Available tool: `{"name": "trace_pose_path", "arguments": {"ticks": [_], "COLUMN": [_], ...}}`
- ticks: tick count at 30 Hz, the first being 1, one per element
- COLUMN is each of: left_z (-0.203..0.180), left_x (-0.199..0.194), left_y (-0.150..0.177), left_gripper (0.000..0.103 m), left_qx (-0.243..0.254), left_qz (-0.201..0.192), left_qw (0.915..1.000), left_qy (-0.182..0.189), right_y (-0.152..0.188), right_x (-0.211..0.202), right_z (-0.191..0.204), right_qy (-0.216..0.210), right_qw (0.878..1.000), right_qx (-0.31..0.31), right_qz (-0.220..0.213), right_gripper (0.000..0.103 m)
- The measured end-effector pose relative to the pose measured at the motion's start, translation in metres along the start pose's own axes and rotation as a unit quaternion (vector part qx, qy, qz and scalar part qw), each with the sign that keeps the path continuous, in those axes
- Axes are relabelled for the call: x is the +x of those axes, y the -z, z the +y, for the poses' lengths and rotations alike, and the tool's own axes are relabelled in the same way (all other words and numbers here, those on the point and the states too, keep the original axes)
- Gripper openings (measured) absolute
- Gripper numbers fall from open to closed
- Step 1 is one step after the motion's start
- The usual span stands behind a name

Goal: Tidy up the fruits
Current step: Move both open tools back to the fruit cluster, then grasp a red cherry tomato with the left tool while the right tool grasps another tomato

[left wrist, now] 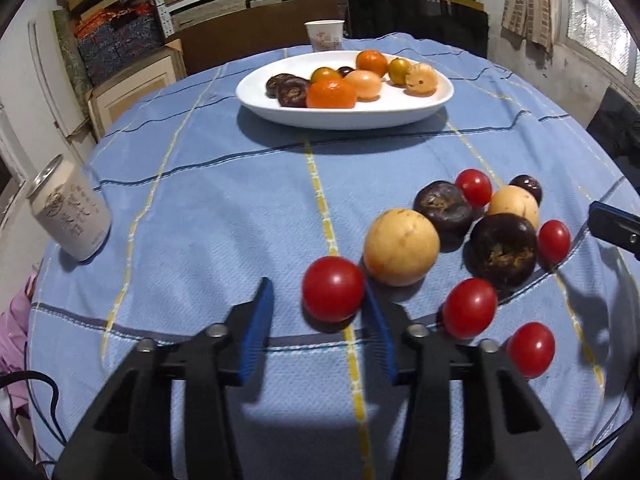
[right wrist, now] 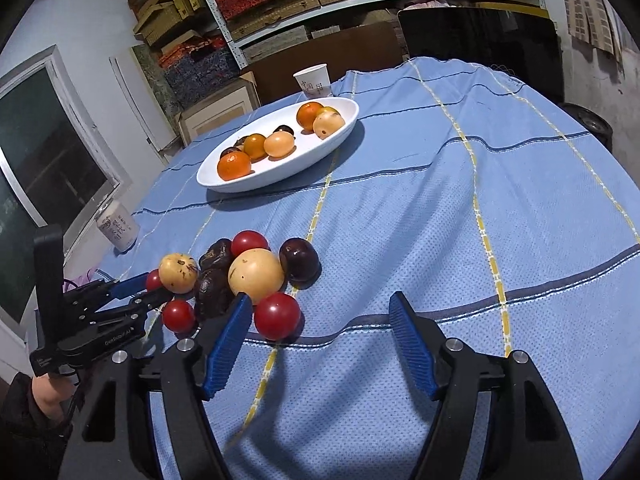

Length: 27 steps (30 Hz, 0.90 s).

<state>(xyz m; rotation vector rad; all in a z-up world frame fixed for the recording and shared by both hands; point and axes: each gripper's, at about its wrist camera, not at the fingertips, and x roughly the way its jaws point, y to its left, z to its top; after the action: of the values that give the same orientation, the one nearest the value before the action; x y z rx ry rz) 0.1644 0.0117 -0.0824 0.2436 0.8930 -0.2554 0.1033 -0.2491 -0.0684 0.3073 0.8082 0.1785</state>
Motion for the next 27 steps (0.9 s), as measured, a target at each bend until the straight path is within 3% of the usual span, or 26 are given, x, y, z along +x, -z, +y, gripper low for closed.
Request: {"name": "trace_pose_path", "arguments": {"ticks": [2, 8, 13, 15, 18, 25, 27], "left_z": [-0.003, 0.009, 0.017, 0.015, 0.011, 0.011, 0.011], "left_x": [-0.002, -0.018, -0.025, -0.024, -0.026, -0.026, -0.026], "left_y": [0.001, 0.004, 0.005, 0.005, 0.005, 0.007, 0.007], "left_gripper": [0.029, 0.029, 0.029, 0.029, 0.029, 0.029, 0.029], "left_qx": [0.005, -0.028, -0.047, -0.042, -0.033, -0.030, -0.029], "left_qz": [-0.005, -0.037, -0.051, -0.050, -0.053, -0.051, -0.051], "left_qw": [1.0000, 0.9987, 0.9970, 0.9974, 0.9975, 0.9975, 0.9975], "left_qy": [0.005, 0.020, 0.033, 0.033, 0.033, 0.038, 0.039], "right_y": [0.000, -0.001, 0.001, 0.002, 0.005, 0.002, 0.001], "right_x": [0.000, 0.002, 0.006, 0.013, 0.022, 0.035, 0.043], "right_z": [0.001, 0.001, 0.024, 0.033, 0.047, 0.057, 0.057], "right_qy": [-0.002, 0.000, 0.027, 0.046, 0.060, 0.083, 0.081], "right_qw": [1.000, 1.000, 0.998, 0.995, 0.989, 0.985, 0.984], "right_qx": [-0.003, -0.005, -0.058, -0.084, -0.119, -0.141, -0.140], "right_qz": [0.001, 0.005, 0.018, 0.032, 0.055, 0.060, 0.078], "right_gripper": [0.072, 0.072, 0.072, 0.068, 0.049, 0.047, 0.036]}}
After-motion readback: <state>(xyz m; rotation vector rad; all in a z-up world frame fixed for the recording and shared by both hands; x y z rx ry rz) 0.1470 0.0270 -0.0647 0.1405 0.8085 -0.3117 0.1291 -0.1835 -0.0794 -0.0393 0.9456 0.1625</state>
